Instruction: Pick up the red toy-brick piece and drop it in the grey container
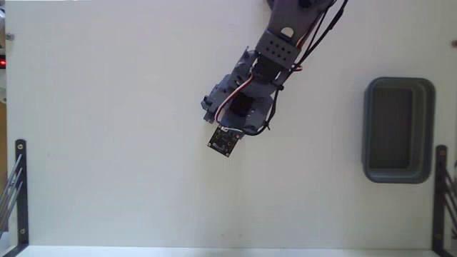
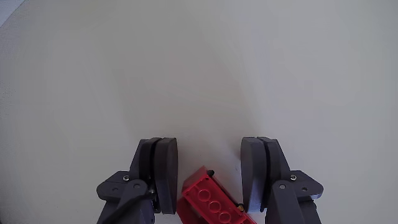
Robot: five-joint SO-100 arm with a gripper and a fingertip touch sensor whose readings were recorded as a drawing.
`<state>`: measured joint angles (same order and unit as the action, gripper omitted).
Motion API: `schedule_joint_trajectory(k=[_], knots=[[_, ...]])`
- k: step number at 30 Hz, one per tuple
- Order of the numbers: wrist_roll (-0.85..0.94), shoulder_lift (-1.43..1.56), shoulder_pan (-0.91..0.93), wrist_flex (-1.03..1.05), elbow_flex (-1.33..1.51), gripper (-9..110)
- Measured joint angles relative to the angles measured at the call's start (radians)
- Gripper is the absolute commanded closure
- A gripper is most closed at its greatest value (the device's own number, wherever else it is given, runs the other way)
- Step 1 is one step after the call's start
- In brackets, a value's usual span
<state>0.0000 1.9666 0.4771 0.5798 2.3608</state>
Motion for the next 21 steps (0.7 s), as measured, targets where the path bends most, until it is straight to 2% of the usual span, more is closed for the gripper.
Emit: schedule_joint_trajectory(k=[21], knots=[[0.000,0.000,0.000,0.000,0.000,48]])
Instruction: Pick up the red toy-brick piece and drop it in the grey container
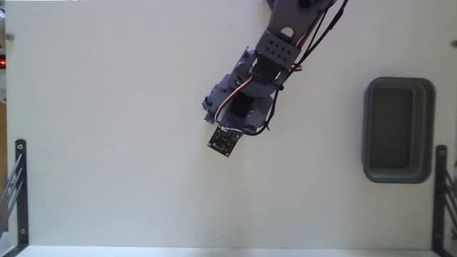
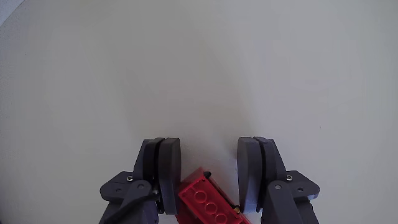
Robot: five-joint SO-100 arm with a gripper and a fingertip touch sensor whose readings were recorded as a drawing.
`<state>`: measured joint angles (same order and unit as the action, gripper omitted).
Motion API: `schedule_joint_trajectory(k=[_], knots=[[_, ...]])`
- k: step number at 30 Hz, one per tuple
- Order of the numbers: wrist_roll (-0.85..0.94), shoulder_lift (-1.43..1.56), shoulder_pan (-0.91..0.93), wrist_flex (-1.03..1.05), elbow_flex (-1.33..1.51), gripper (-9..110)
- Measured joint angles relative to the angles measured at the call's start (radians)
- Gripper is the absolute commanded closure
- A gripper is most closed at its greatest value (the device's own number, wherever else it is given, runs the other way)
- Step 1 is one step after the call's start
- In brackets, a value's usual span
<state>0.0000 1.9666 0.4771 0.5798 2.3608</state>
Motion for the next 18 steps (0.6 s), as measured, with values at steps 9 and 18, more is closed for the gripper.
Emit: schedule_joint_trajectory(k=[9,18], knots=[[0.000,0.000,0.000,0.000,0.000,51],[0.000,0.000,0.000,0.000,0.000,53]])
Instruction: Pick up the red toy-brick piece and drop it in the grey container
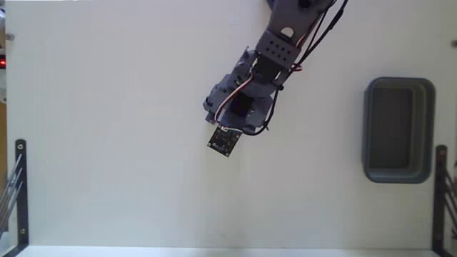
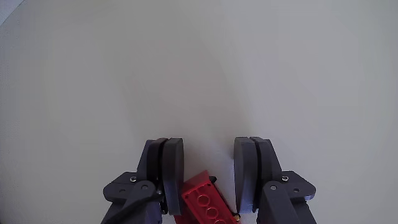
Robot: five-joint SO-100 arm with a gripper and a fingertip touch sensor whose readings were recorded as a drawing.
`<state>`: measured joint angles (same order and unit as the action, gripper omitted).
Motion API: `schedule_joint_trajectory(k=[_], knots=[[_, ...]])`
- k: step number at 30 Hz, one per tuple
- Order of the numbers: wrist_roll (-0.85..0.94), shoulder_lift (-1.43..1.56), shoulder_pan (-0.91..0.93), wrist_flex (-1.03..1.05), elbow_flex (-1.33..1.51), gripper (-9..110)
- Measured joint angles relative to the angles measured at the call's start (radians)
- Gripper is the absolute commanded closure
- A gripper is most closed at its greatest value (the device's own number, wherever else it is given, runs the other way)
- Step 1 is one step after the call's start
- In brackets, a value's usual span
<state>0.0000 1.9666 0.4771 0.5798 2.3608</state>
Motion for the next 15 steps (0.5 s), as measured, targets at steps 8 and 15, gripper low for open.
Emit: schedule_joint_trajectory(k=[8,15], knots=[[0.000,0.000,0.000,0.000,0.000,55],[0.000,0.000,0.000,0.000,0.000,58]])
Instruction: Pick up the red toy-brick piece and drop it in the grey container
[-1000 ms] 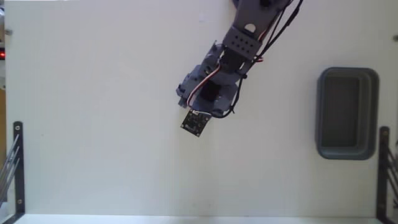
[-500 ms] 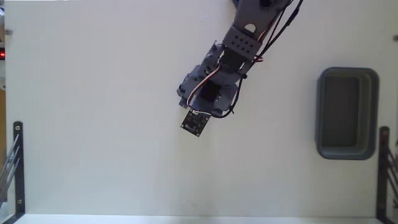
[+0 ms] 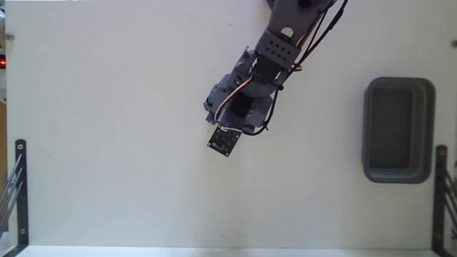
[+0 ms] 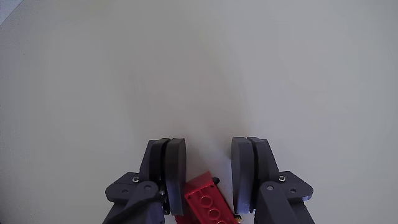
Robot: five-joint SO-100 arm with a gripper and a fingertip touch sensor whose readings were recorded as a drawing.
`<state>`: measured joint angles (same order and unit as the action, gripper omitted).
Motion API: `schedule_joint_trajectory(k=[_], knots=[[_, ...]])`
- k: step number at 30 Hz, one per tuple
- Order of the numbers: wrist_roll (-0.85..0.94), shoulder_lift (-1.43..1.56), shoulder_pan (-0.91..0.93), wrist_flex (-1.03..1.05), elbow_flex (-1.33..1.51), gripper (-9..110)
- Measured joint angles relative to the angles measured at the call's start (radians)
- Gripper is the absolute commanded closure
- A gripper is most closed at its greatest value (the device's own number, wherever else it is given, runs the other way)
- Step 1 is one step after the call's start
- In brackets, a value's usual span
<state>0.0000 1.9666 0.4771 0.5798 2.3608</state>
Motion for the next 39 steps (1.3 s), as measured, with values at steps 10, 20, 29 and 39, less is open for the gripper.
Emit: schedule_joint_trajectory(k=[10,20,29,39], knots=[[0.002,0.000,0.000,0.000,0.000,60],[0.002,0.000,0.000,0.000,0.000,63],[0.003,0.000,0.003,0.000,0.000,66],[0.005,0.000,0.003,0.002,0.000,68]])
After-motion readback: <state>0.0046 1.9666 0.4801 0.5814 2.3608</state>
